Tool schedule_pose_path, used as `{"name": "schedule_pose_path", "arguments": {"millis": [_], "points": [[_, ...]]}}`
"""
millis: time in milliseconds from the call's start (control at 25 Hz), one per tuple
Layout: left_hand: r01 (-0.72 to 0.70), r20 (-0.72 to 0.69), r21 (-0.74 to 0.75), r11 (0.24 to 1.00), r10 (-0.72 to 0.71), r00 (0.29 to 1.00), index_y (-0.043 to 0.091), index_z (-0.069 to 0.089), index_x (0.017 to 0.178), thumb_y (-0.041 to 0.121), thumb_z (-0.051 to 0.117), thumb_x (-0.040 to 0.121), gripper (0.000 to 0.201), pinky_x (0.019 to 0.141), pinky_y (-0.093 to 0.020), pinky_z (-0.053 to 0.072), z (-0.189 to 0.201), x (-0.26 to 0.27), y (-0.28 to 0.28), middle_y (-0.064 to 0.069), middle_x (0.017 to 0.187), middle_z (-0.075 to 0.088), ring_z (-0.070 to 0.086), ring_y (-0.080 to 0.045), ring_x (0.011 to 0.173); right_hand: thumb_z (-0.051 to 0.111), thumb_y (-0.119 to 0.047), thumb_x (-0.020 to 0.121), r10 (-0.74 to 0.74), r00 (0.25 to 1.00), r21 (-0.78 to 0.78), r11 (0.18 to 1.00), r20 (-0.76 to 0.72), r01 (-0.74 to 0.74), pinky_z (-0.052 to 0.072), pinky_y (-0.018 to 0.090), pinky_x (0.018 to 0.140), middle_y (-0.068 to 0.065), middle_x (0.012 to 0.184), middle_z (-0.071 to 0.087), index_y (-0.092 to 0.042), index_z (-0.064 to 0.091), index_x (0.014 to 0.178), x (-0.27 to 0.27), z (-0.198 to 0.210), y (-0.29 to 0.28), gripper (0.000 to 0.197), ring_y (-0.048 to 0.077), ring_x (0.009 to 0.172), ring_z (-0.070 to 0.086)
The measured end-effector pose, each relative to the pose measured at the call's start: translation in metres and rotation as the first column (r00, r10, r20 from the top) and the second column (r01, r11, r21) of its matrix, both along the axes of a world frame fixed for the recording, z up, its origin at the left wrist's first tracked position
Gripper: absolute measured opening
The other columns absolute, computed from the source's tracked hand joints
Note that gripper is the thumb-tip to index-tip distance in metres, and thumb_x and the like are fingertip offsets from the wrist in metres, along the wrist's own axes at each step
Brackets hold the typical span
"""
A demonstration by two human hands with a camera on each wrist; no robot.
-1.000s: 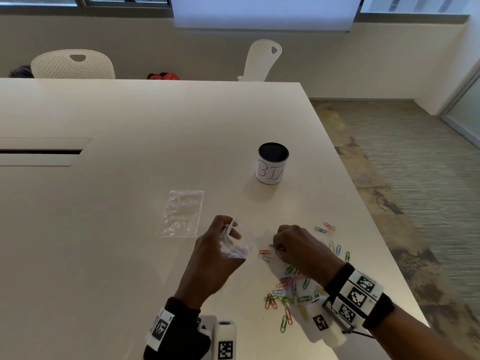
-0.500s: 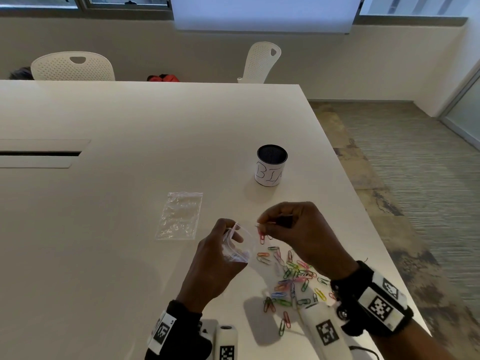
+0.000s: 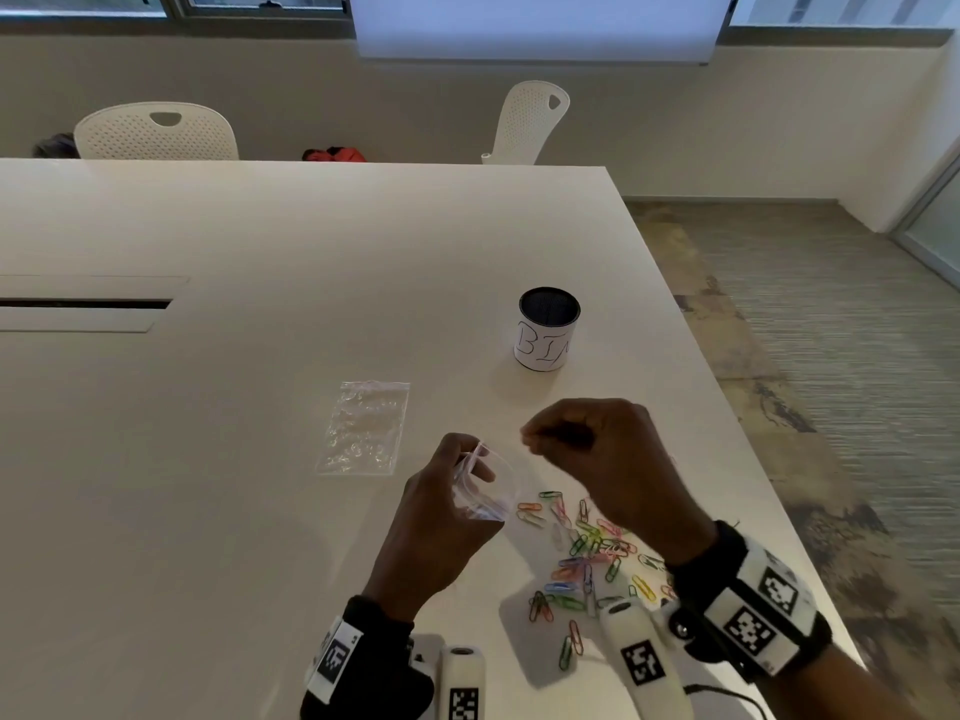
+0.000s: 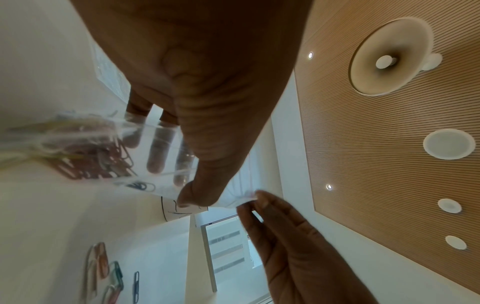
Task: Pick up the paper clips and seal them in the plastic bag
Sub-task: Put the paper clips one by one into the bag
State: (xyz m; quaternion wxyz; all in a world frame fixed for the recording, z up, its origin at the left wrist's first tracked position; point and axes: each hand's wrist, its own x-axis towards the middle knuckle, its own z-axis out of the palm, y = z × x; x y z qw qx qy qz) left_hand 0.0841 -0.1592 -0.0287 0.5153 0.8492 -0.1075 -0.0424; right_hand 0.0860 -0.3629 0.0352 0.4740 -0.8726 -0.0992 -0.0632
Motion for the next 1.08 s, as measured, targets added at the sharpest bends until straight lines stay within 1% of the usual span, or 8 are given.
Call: {"name": "schedule_pose_path", "arguments": {"millis": [80, 200, 320, 440, 560, 680, 840, 1080], "points": [[-0.002, 0.007, 0.0, 1.0, 0.002, 1.0, 0.032, 0.054, 0.114, 0.018, 0.088, 0.077, 0.052, 0.067, -0.01, 0.053, -0.001, 0.0, 0.0, 0.012, 0.099, 0.067, 0.063, 0.002, 0.087, 0.081, -0.008, 0.085, -0.081, 0.996, -0.018, 0.997, -0.034, 0.08, 0.057, 0.01, 0.08, -0.007, 0.087, 0.08, -0.015, 0.081, 0.094, 0.007, -0.006, -0.027, 0.012, 0.0, 0.081, 0.075], [0.004, 0.01, 0.011, 1.0, -0.004, 1.0, 0.032, 0.054, 0.115, 0.019, 0.088, 0.078, 0.051, 0.068, -0.012, 0.056, -0.005, 0.002, -0.001, 0.013, 0.099, 0.068, 0.064, 0.001, 0.088, 0.079, -0.007, 0.087, -0.204, 0.977, -0.195, 0.963, -0.068, 0.188, 0.054, 0.006, 0.072, -0.008, 0.084, 0.078, -0.017, 0.079, 0.092, 0.02, -0.028, -0.071, 0.011, -0.002, 0.074, 0.073], [0.011, 0.007, 0.018, 1.0, -0.011, 1.0, 0.034, 0.054, 0.115, 0.02, 0.088, 0.078, 0.051, 0.069, -0.013, 0.058, -0.006, 0.003, -0.001, 0.013, 0.099, 0.069, 0.066, 0.0, 0.09, 0.072, -0.004, 0.092, -0.332, 0.937, -0.382, 0.884, -0.107, 0.27, 0.052, 0.021, 0.076, 0.001, 0.095, 0.078, -0.014, 0.079, 0.101, 0.03, -0.058, -0.107, 0.015, 0.011, 0.081, 0.071], [0.012, 0.001, 0.021, 1.0, -0.012, 1.0, 0.033, 0.055, 0.114, 0.017, 0.088, 0.078, 0.051, 0.067, -0.012, 0.056, -0.004, 0.003, -0.002, 0.013, 0.098, 0.07, 0.067, 0.0, 0.089, 0.064, -0.002, 0.095, -0.38, 0.911, -0.522, 0.816, -0.161, 0.248, 0.05, 0.028, 0.086, 0.012, 0.115, 0.073, -0.007, 0.075, 0.116, 0.032, -0.081, -0.126, 0.024, 0.024, 0.098, 0.069], [0.015, -0.003, 0.014, 1.0, -0.015, 1.0, 0.03, 0.057, 0.113, 0.011, 0.087, 0.078, 0.05, 0.065, -0.008, 0.052, -0.002, 0.004, -0.005, 0.012, 0.096, 0.07, 0.068, 0.002, 0.086, 0.055, 0.0, 0.097, -0.361, 0.919, -0.589, 0.782, -0.158, 0.205, 0.055, 0.037, 0.088, 0.013, 0.114, 0.068, -0.008, 0.075, 0.115, 0.025, -0.09, -0.123, 0.027, 0.03, 0.101, 0.069], [0.017, 0.003, 0.016, 1.0, -0.017, 1.0, 0.03, 0.057, 0.112, 0.009, 0.087, 0.077, 0.051, 0.065, -0.008, 0.052, -0.003, 0.005, -0.007, 0.011, 0.096, 0.071, 0.068, 0.0, 0.086, 0.054, 0.005, 0.095, -0.283, 0.945, -0.552, 0.82, -0.163, 0.15, 0.056, 0.034, 0.083, 0.008, 0.109, 0.066, -0.01, 0.076, 0.11, 0.012, -0.091, -0.097, 0.03, 0.026, 0.095, 0.068], [0.027, 0.009, 0.028, 0.999, -0.027, 1.0, 0.032, 0.056, 0.113, 0.013, 0.088, 0.077, 0.052, 0.066, -0.009, 0.053, -0.006, 0.006, -0.009, 0.011, 0.098, 0.07, 0.067, -0.002, 0.087, 0.061, -0.009, 0.1, -0.087, 0.955, -0.439, 0.897, -0.283, -0.049, 0.055, 0.03, 0.09, 0.002, 0.114, 0.064, -0.013, 0.074, 0.116, -0.002, -0.083, -0.06, 0.021, 0.018, 0.098, 0.065], [0.02, -0.004, 0.023, 1.0, -0.02, 1.0, 0.031, 0.056, 0.115, 0.014, 0.088, 0.078, 0.051, 0.066, -0.009, 0.053, -0.005, 0.005, -0.007, 0.013, 0.098, 0.07, 0.067, 0.001, 0.088, 0.052, -0.019, 0.105, 0.048, 0.955, -0.469, 0.863, -0.292, -0.187, 0.048, 0.033, 0.107, 0.0, 0.139, 0.055, -0.015, 0.06, 0.138, 0.008, -0.067, -0.048, 0.034, 0.016, 0.127, 0.051]]}}
